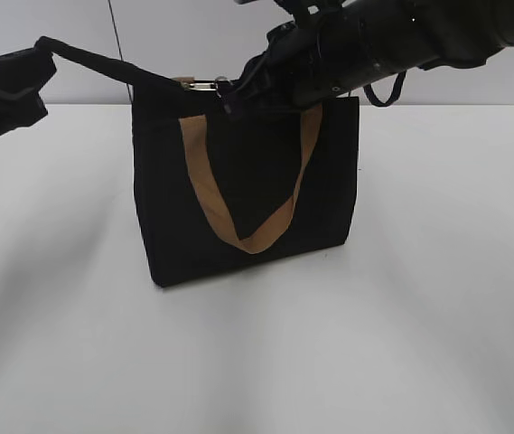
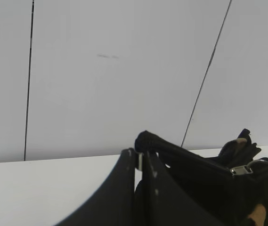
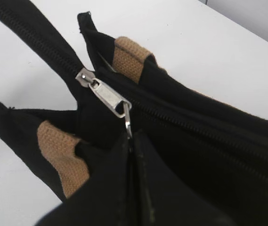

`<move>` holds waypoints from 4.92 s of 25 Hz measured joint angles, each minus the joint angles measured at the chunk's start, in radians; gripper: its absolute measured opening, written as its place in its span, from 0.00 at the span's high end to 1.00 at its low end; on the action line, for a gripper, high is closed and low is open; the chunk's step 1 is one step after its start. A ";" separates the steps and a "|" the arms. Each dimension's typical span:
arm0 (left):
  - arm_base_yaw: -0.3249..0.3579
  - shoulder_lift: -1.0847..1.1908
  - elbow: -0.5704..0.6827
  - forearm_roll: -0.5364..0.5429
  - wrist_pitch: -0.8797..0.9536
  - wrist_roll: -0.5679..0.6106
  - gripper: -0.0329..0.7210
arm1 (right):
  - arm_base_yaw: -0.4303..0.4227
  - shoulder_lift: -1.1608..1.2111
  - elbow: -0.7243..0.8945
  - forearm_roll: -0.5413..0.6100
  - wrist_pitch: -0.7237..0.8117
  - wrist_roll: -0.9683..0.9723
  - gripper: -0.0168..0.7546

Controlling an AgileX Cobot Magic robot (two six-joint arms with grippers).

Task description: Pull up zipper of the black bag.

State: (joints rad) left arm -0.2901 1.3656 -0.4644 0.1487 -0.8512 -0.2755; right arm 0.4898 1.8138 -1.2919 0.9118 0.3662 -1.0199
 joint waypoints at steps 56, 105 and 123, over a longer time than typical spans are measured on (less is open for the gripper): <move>-0.001 0.000 0.000 -0.028 0.028 0.002 0.96 | -0.202 -0.033 0.000 -0.055 0.001 0.064 1.00; -0.001 -0.116 -0.199 -0.045 1.085 -0.022 0.42 | -0.213 -0.164 0.000 -0.211 0.219 0.102 0.63; 0.000 -0.102 -0.564 -0.149 1.935 0.022 0.42 | -0.350 -0.233 0.000 -0.716 0.602 0.843 0.63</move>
State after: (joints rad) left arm -0.2901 1.2631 -1.0288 0.0000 1.0841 -0.2537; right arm 0.1400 1.5803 -1.2919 0.1963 0.9683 -0.1774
